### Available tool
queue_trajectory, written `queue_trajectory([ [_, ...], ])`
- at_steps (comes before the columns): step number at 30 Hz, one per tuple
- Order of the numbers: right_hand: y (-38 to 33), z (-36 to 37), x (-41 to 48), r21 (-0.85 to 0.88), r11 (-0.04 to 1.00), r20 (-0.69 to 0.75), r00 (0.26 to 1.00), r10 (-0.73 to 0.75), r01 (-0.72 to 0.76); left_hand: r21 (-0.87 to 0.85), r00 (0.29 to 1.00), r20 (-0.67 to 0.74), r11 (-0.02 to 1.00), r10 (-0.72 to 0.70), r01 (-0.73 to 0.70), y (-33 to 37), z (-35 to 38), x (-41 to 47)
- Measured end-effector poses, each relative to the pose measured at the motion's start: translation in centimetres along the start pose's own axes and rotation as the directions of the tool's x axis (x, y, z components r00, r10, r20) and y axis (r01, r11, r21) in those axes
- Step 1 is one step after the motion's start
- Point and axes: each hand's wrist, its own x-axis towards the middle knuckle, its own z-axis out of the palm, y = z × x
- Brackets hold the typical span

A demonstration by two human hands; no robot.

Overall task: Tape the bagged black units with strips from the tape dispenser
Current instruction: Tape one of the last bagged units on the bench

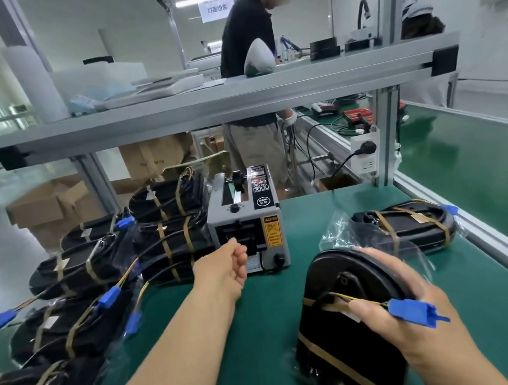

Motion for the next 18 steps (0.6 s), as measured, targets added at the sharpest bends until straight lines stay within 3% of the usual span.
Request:
queue_trajectory([
  [4,-0.3,-0.1,-0.1,-0.024,1.0,0.005,1.0,-0.002,0.002,-0.069,0.993,0.042,0.991,-0.11,0.113,0.4,1.1,1.0],
  [9,-0.1,-0.3,-0.1,-0.097,0.995,0.017,1.0,-0.024,0.025,-0.241,0.991,-0.028,0.963,-0.13,0.12,0.5,2.0,2.0],
  [12,0.1,-0.3,0.0,-0.13,0.989,0.021,0.997,-0.07,0.072,-0.247,0.994,-0.08,0.967,-0.078,0.056,0.4,2.3,1.5],
  [15,-0.7,-0.7,-0.2,-0.187,0.973,0.015,0.991,-0.135,0.135,-0.185,0.989,-0.116,0.976,0.096,-0.116,0.8,2.0,-1.5],
  [16,-0.9,-1.0,-0.3,-0.175,0.975,0.029,0.991,-0.132,0.135,-0.157,0.985,-0.058,0.972,0.165,-0.173,0.9,1.6,-3.2],
  [18,-0.8,-1.6,-0.5,-0.154,0.978,0.073,0.989,-0.131,0.141,-0.101,0.932,0.211,0.955,0.296,-0.28,0.7,0.5,-7.5],
])
